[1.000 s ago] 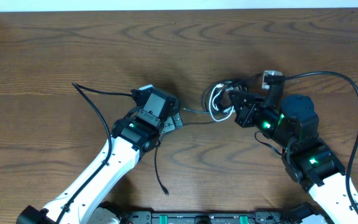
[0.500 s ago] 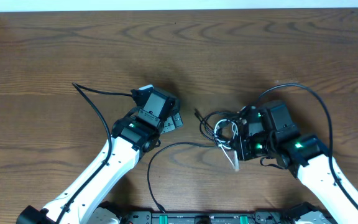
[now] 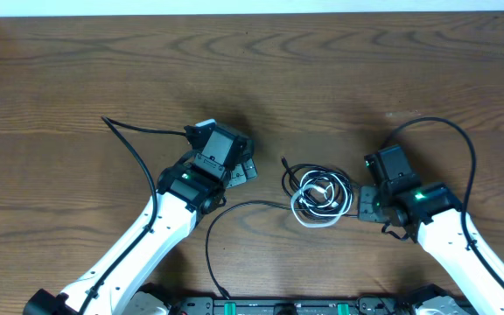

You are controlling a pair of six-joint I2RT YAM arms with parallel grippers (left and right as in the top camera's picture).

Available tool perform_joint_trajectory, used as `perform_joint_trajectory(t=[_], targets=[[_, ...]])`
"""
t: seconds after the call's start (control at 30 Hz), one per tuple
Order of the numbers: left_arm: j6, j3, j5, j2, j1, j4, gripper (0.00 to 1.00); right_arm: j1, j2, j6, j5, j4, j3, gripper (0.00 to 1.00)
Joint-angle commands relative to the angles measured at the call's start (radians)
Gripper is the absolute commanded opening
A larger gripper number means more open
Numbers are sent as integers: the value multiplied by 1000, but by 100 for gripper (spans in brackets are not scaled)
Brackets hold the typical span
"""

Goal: Untangle cables

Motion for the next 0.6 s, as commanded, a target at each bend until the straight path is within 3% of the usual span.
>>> perform_joint_trajectory(t=[0.0,0.1,0.3,0.57], targets=[[-2,11,-3,1,3,0,98,-27,2,129,155,4,3,43],[-2,11,-3,1,3,0,98,-39,1,147,66,64,3,47],[-2,11,-3,1,3,0,98,-31,11,76,-431,339,2,49],[-2,11,-4,1,3,0,98,70,208,126,-446,610,2,54]])
